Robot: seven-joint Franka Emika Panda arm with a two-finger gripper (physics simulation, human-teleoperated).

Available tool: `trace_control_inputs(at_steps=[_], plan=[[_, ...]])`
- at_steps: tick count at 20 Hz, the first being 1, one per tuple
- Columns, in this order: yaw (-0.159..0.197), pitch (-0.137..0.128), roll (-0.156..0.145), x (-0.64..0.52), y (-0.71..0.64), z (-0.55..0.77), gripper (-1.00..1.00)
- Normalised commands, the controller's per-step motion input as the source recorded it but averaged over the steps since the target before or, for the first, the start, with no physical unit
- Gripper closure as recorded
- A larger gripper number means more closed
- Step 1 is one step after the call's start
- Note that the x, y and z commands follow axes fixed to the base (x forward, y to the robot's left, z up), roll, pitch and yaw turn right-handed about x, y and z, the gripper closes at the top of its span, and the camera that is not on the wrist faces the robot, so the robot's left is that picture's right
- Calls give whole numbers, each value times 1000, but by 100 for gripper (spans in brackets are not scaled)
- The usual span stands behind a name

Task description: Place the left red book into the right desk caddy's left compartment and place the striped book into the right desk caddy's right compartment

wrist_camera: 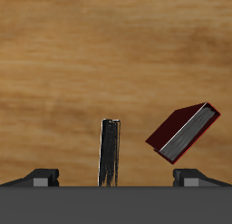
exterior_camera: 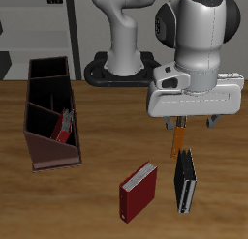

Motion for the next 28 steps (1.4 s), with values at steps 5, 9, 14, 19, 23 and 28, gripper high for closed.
trace_control_inputs(at_steps=[5, 9, 14, 19, 23, 28], plan=[[11, 31, 7, -1, 87, -317, -100], [8, 34, 2, 45, 57, -323, -100], [17, 34, 4, 45, 77, -278, -100], [-7, 16, 2, 30, 14, -137, -100], [11, 22, -11, 82, 0, -141, -100], [3, 9, -11, 62, -55, -96, -100]])
